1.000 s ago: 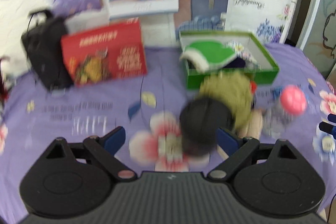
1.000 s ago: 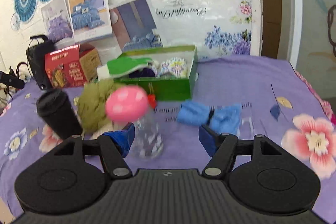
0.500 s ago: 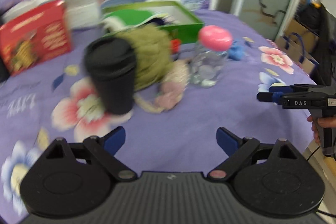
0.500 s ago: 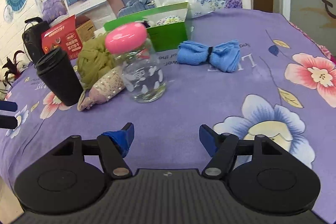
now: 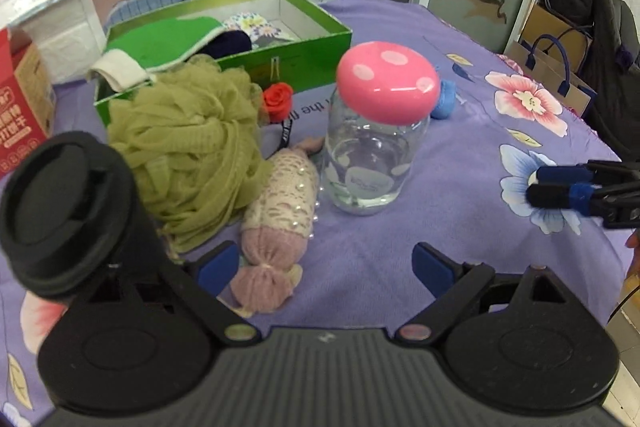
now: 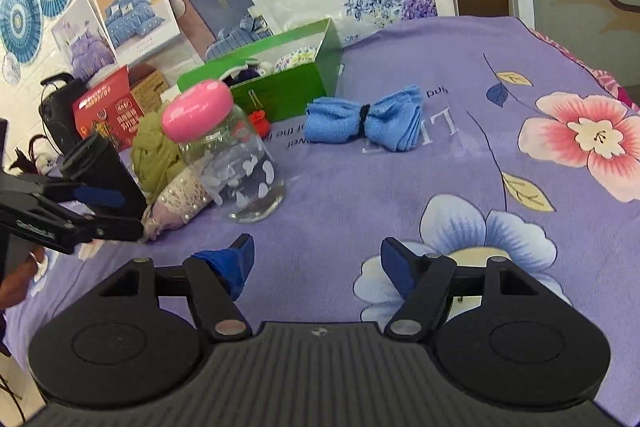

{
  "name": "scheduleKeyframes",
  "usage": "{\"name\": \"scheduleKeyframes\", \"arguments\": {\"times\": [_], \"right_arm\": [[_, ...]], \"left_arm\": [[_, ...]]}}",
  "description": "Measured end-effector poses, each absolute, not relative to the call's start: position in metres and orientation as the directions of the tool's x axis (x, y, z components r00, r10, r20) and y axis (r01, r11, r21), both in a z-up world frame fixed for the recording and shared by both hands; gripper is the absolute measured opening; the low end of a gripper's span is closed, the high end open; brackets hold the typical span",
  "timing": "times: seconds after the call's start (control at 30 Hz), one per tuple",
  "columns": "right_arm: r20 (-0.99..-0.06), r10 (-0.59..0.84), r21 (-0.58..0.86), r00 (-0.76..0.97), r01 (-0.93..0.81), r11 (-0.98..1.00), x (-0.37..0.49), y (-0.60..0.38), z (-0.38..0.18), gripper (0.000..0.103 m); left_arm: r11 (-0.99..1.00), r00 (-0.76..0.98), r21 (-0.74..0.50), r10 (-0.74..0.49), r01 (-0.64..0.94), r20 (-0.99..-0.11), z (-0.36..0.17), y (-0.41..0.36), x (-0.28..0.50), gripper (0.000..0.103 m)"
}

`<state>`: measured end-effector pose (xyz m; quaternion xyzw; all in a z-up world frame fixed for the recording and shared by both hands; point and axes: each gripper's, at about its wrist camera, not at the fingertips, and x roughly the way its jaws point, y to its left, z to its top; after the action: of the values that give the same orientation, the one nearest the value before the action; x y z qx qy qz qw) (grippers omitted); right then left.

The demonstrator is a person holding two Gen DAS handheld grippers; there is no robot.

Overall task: Organize soft objects
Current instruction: 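Withdraw both tools and move them toward the lace sock roll and blue cloth, then grasp the pink-white lace sock roll with the left tool while the right tool grasps the blue cloth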

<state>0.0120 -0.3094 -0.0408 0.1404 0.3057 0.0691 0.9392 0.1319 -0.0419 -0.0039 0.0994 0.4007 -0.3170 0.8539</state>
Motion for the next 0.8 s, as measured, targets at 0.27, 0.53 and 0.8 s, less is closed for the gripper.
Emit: {"name": "scheduleKeyframes", "arguments": {"times": [0.27, 0.53, 0.8], "right_arm": [[-0.508, 0.276, 0.389, 0.816, -0.068, 0.919, 0.021, -0.325, -0.04, 0.057], [-0.525, 0.248, 0.399, 0.814, -0.023, 0.917, 0.014, -0.341, -0.049, 0.057], [-0.523, 0.25, 0.369, 0.815, -0.048, 0.928, 0.014, -0.34, -0.042, 0.058]], "left_arm": [[0.797, 0.425, -0.09, -0.41, 0.598, -0.807, -0.028, -0.059, 0.143, 0.093], [0.744, 0.244, -0.274, -0.505, 0.61, -0.828, -0.033, -0.056, 0.119, 0.093], [0.821, 0.497, 0.009, -0.336, 0.571, -0.8, -0.005, -0.053, 0.119, 0.093]]}}
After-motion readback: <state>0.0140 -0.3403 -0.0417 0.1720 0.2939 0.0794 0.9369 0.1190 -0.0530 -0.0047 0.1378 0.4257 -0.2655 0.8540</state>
